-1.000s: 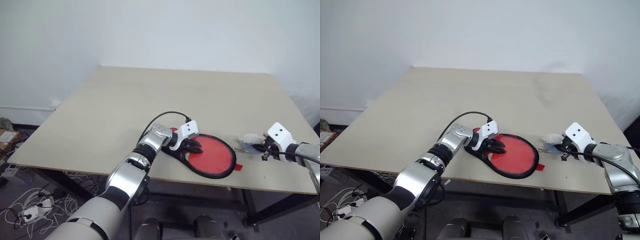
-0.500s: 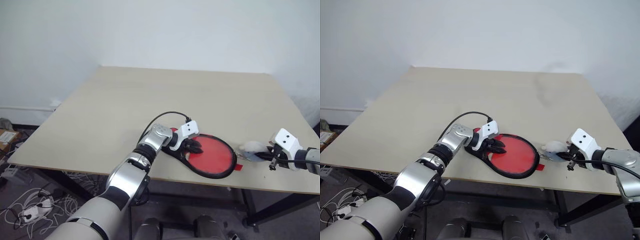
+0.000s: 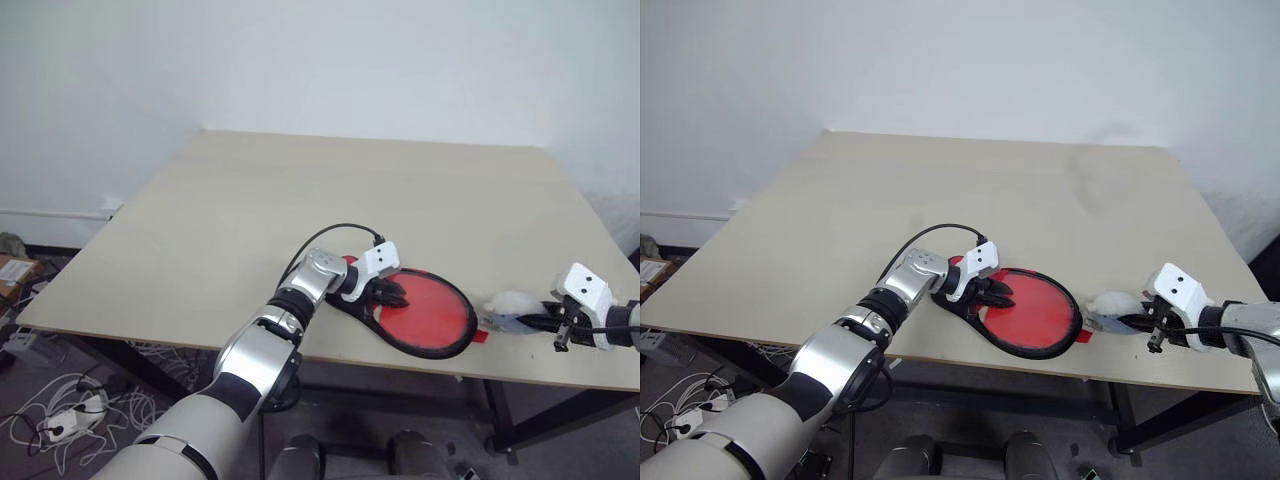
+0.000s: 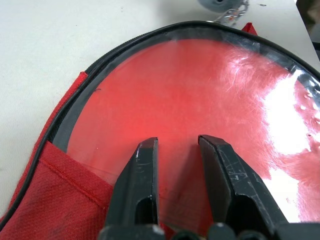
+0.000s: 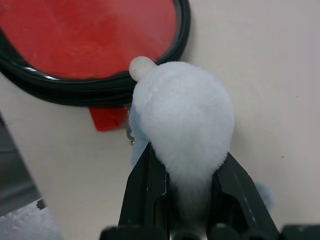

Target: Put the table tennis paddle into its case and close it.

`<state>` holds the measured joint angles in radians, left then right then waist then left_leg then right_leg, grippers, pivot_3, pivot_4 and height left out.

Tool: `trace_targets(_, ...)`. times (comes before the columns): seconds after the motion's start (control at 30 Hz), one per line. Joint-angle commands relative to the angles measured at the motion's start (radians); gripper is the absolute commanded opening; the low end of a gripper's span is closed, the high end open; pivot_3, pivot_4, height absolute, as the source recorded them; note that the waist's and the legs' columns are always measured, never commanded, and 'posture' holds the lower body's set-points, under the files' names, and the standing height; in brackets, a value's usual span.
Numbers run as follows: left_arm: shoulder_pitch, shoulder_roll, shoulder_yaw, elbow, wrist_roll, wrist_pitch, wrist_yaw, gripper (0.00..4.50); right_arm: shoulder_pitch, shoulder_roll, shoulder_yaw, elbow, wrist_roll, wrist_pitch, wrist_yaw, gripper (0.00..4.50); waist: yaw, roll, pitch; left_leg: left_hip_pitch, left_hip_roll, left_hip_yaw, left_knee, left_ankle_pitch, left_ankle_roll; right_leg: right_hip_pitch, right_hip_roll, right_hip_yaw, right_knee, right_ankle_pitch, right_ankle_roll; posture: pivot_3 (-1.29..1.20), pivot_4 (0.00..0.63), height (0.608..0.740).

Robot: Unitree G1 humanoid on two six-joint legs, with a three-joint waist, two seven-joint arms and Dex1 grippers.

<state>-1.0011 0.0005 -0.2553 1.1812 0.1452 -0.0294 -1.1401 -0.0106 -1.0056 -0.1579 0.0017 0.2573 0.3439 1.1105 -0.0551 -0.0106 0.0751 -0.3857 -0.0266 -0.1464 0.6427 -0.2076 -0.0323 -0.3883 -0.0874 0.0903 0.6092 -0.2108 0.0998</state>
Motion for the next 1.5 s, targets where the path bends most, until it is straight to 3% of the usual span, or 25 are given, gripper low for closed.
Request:
trace_targets(0.03, 0.007, 0.015, -0.018, 0.039, 0.031, 0.029, 0.011, 1.27, 0.024, -0.047, -0.051, -0.044, 0.027, -0.002, 0.045, 0.52, 0.004, 0.0, 0.0, 0.0, 0.0, 0.0, 0.0, 0.0, 0.0, 0.0, 0.0, 0.0, 0.0, 0.0, 0.0, 0.0, 0.0, 0.74)
trace_targets(0.6, 0.003, 0.01, -0.018, 0.045, 0.031, 0.027, 0.018, 1.27, 0.12, -0.079, -0.054, -0.135, 0.082, 0.018, 0.143, 0.52, 0.008, -0.002, 0.001, -0.001, 0.0, 0.0, 0.0, -0.001, 0.0, 0.0, 0.0, 0.0, -0.001, 0.0, 0.0, 0.0, 0.0, 0.74)
trace_targets(1.5, -0.001, 0.005, -0.018, 0.051, 0.032, 0.026, 0.025, 1.27, 0.096, -0.008, 0.144, -0.334, 0.141, 0.096, 0.18, 0.52, 0.008, -0.003, 0.0, 0.001, 0.001, 0.0, 0.0, -0.001, 0.0, 0.001, 0.0, -0.001, -0.001, 0.0, 0.0, 0.0, 0.0, 0.74)
